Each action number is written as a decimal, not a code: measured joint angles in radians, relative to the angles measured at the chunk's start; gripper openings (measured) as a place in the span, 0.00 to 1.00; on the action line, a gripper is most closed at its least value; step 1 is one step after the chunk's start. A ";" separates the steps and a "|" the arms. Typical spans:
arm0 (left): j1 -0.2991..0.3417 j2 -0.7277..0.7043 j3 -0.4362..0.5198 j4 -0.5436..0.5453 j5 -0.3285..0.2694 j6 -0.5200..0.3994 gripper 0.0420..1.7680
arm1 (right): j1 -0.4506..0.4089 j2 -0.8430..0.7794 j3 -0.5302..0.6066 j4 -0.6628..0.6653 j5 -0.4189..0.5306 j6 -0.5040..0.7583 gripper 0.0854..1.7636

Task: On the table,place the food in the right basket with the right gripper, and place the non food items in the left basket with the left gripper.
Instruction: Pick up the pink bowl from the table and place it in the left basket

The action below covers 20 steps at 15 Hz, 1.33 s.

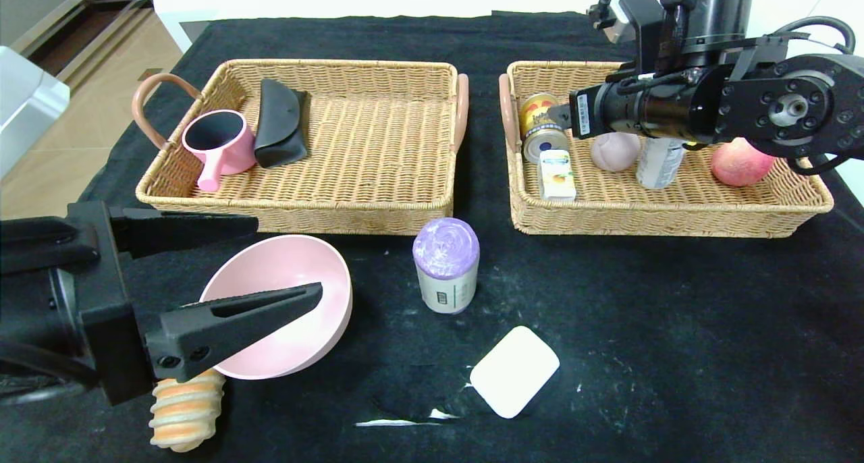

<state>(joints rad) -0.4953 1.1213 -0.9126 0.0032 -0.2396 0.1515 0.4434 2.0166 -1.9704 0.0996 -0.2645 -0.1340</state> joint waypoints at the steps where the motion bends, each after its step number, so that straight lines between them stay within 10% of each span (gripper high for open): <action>1: 0.000 0.000 0.000 0.000 0.000 0.000 0.97 | 0.001 -0.008 0.002 0.007 0.000 -0.001 0.87; 20: -0.013 -0.029 0.000 0.001 0.003 -0.002 0.97 | 0.031 -0.491 0.406 0.164 0.169 -0.045 0.96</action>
<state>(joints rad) -0.5079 1.0926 -0.9130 0.0047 -0.2370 0.1496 0.4747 1.5255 -1.5649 0.2634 -0.0955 -0.1794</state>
